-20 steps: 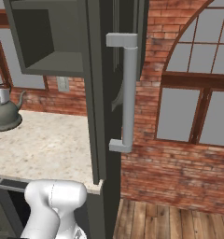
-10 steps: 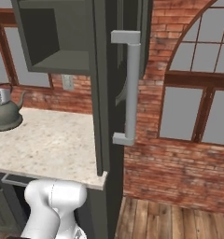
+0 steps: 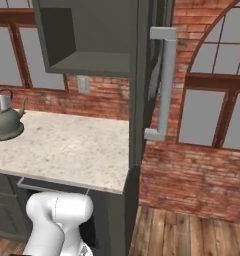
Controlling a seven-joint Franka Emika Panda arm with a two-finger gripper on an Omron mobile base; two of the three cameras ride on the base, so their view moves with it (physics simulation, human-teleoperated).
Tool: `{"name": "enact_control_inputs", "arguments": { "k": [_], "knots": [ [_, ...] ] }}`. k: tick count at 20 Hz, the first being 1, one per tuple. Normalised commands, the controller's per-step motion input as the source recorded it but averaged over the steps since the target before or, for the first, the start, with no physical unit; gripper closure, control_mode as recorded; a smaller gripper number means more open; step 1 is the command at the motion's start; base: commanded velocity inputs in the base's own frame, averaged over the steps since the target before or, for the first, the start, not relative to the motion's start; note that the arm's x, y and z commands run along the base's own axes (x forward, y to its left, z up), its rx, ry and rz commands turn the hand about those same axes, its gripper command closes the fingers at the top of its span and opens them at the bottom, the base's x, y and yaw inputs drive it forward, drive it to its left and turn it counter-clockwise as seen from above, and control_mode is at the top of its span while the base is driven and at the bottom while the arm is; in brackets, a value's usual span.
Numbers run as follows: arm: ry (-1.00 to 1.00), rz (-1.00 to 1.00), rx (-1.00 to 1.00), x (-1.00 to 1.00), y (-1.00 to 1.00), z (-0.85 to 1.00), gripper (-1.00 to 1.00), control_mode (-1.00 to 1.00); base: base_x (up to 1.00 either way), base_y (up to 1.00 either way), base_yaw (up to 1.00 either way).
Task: Open the cabinet, pick the kettle from the cabinet, and place it in the sink.
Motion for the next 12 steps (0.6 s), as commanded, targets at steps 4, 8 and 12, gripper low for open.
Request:
{"name": "enact_control_inputs", "arguments": {
  "k": [4, 8, 12],
  "knots": [
    [0.00, 0.00, 0.00, 0.00, 0.00, 0.00, 1.00, 1.00, 0.00, 0.65, -0.01],
    [0.00, 0.00, 0.00, 0.00, 0.00, 0.00, 1.00, 1.00, 0.00, 0.69, 0.00],
    [0.00, 0.00, 0.00, 0.00, 0.00, 0.00, 1.00, 1.00, 0.00, 0.70, 0.00]
  ]
}}
